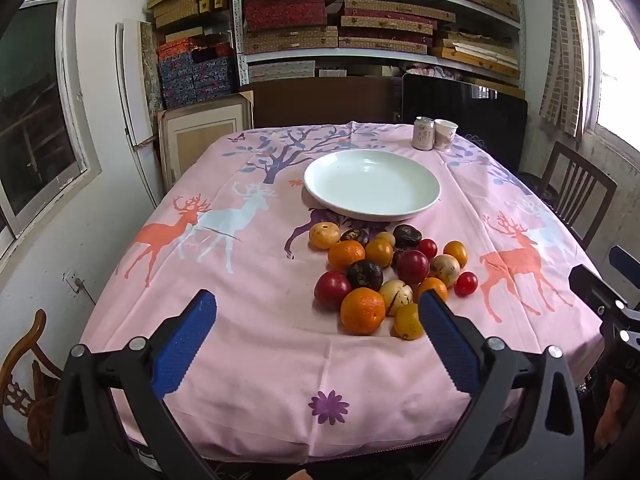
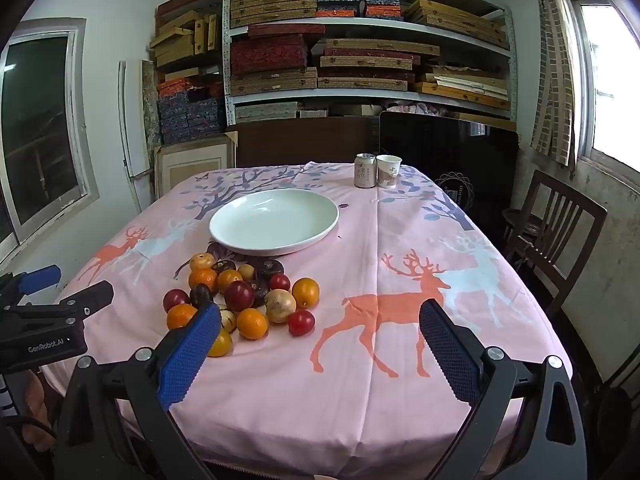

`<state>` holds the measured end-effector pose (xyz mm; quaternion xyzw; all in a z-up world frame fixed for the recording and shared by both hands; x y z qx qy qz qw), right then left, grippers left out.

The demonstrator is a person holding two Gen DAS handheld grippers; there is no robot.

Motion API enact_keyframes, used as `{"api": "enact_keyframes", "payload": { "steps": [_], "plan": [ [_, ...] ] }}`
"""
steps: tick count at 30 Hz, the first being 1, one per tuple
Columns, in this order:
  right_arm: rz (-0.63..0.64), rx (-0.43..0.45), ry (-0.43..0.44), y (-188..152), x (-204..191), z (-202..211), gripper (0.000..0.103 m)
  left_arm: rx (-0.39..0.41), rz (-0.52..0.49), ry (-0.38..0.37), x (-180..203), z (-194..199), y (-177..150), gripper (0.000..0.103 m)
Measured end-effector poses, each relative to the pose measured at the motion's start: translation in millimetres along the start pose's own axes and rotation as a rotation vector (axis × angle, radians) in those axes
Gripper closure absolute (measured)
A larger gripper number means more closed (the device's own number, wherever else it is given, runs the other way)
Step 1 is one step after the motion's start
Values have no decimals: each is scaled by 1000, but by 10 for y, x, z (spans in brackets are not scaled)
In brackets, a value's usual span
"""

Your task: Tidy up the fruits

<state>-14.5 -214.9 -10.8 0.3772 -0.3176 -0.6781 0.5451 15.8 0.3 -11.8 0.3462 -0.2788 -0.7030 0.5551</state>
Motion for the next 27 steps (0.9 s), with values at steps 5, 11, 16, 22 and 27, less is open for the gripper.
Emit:
{"api": "enact_keyframes", "payload": {
  "steps": [5,11,16,22,27],
  "plan": [
    [2,6,2,8,16,4,3,1,-8,4,-4,10,1,4],
    [4,6,8,1,-58,61,3,0,-10,13,-27,-2,-11,4],
    [3,8,8,-4,-33,49,3,-1,-16,19,-21,-9,-8,4],
    [4,11,7,-17,-47,46,3,0,-19,23,-27,11,-5,4],
    [11,1,17,2,-68,60,3,1,-21,23,-24,3,9,4]
  ]
}}
Point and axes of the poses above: each gripper's, at about its wrist camera, not at the fingertips, and z roughly against the way its jaws point, x to its right, y to its top, the point moved 2 cm from there along -z, roughly the way its jaws point, and after that the axes turned 9 degrees about -z, right-handed, at the moved point
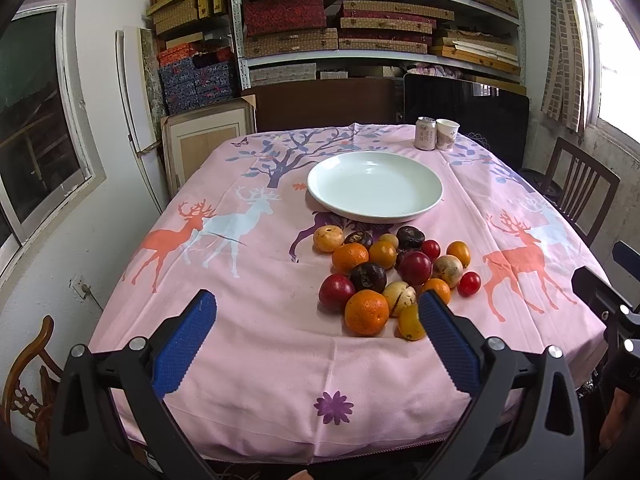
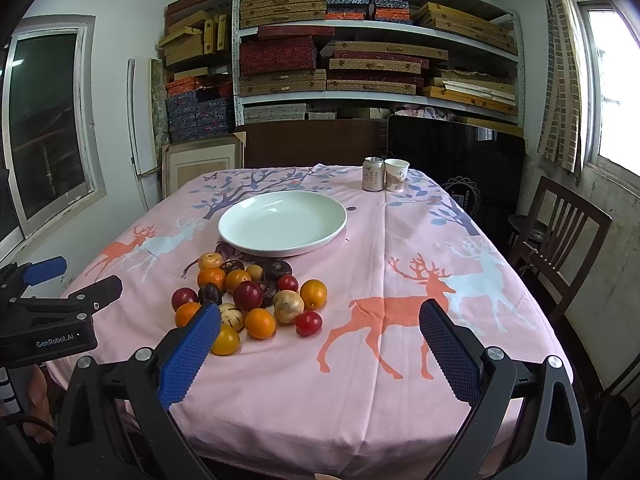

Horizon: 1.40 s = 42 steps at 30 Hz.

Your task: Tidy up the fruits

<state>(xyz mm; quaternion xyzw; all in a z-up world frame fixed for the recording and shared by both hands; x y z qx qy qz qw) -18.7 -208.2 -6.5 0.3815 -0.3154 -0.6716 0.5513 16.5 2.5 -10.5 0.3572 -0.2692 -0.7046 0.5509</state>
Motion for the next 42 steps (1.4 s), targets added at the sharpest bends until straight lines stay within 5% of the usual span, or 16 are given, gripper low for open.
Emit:
{"api": "enact_keyframes", "payload": {
  "steps": [42],
  "plan": [
    [6,-12,8,-37,-6,-45,3,0,-5,1,5,-4,3,4]
  ]
}}
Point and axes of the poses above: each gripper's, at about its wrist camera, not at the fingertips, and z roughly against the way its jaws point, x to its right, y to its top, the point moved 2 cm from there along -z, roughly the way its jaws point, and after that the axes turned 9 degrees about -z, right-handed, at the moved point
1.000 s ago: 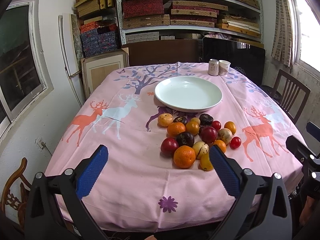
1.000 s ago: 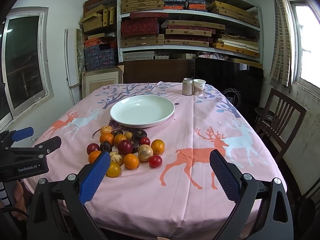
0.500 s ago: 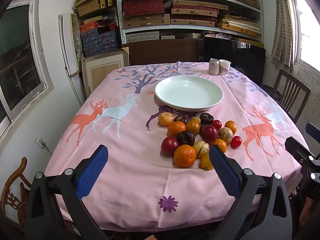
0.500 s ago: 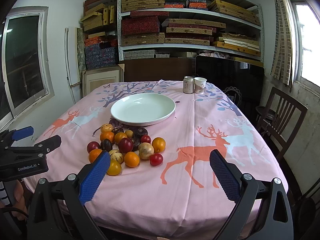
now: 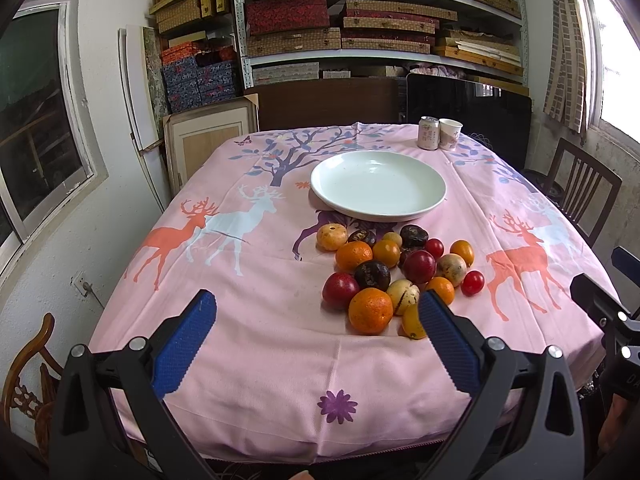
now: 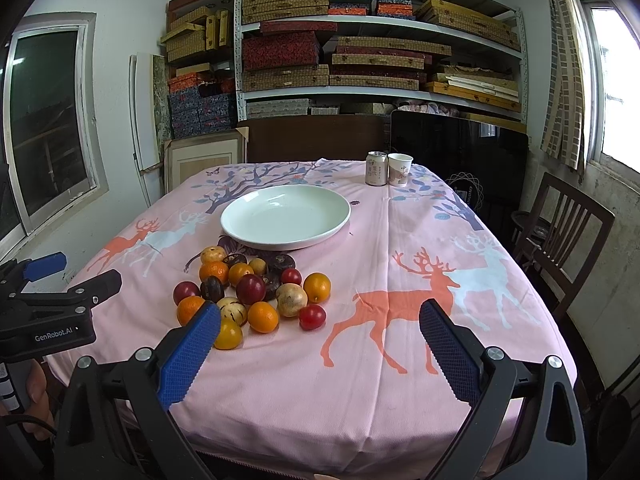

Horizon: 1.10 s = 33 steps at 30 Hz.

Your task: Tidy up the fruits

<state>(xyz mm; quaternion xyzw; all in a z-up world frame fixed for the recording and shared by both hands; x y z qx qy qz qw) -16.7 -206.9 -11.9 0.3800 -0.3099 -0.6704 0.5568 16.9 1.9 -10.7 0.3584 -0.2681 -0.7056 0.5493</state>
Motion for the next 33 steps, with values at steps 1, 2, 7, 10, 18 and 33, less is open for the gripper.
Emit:
{"api": "enact_keyframes", "payload": {
  "steps": [1,2,7,10,18,33],
  "plan": [
    [0,0,0,0,1,0,3,0,0,1,0,0,-1,4],
    [1,-1,1,-3,-1,-1,3,0,1,0,-6,0,1,4],
    [0,-3,-1,-2,0,-3,3,1,-1,1,3,0,-1,4],
    [0,-3,0,-4,-2,-5,3,1,1,1,5,-1,-4,4],
    [0,-4,0,-3,-5,-7,3,1,2,1,4,-1,-2,4],
    [-43,-50,-16,-192,159,-217,3,-94,-98,32,10,-391,-238,4]
  ]
}}
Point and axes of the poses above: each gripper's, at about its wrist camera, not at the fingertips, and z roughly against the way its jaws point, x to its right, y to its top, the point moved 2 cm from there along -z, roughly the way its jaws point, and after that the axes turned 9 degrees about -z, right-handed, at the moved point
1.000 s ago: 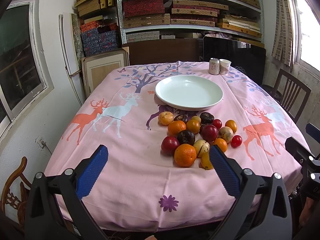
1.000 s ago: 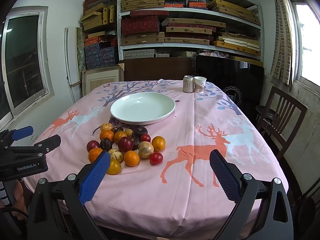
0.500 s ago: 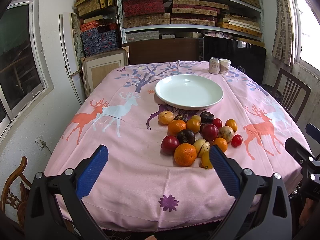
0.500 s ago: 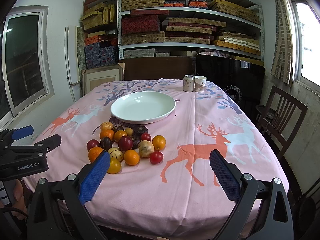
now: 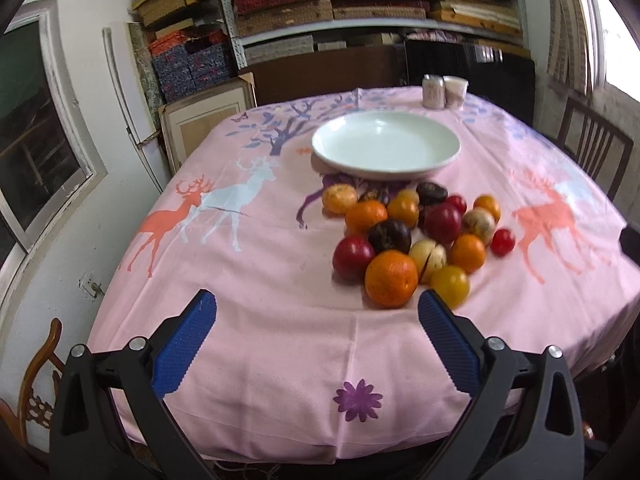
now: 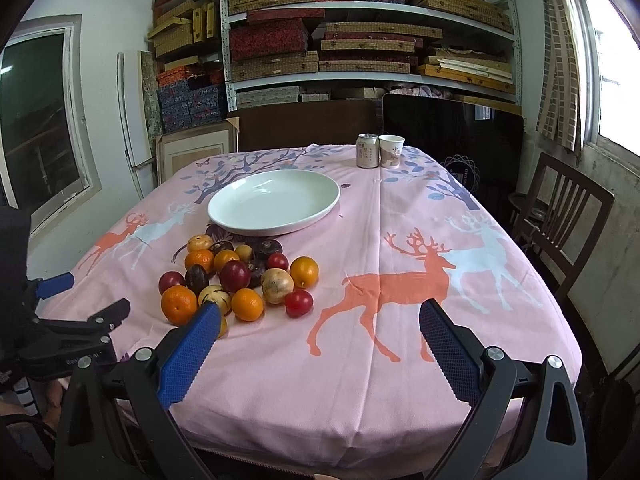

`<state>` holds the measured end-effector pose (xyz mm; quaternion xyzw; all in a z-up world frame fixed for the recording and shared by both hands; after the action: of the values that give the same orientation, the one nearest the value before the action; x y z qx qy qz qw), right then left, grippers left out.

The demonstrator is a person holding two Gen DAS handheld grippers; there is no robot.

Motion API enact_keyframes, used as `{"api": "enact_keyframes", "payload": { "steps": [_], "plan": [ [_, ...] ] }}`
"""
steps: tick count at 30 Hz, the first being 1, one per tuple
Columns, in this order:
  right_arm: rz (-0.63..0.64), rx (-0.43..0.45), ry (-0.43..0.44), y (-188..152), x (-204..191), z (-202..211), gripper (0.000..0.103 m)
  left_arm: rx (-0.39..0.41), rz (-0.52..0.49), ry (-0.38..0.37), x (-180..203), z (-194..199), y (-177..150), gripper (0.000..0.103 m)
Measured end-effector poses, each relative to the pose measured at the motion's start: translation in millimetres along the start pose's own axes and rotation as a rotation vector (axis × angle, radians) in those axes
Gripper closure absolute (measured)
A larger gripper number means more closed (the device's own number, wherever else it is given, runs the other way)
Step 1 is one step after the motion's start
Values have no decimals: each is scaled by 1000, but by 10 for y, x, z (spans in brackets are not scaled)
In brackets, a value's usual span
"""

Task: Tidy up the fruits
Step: 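Grasp the large orange with the left gripper, then grasp the yellow tangerine with the right gripper while the left gripper holds the orange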

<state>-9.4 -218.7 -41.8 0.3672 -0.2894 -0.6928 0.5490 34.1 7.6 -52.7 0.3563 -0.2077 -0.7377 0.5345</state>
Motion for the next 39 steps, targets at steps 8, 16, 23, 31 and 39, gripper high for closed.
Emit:
{"api": "enact_keyframes", "payload": {
  "steps": [8,16,23,31,39],
  "plan": [
    [-5,-22,-7,31,101,-84,3,-5,-74,-30,285,-423,26,4],
    [-30,-62,-13,22,226,-184,3,-68,-95,-87,481,-823,26,33],
    [-23,-129,22,1,228,-333,3,-54,-72,-159,463,-819,-6,59],
    [179,-243,301,-246,-348,-639,3,-4,9,-109,52,-543,14,59],
    [225,-331,325,-410,-876,-1087,33,54,42,-63,-257,-372,73,60]
  ]
}}
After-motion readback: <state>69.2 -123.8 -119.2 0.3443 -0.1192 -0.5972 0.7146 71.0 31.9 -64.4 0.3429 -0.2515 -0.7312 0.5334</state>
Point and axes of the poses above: each gripper's, at about its wrist camera, not at the fingertips, and z roughly against the way its jaws point, x to its right, y to its top, the point moved 2 cm from there along -z, roughly the way its jaws point, and after that the axes turned 9 degrees about -z, right-handed, at the moved point
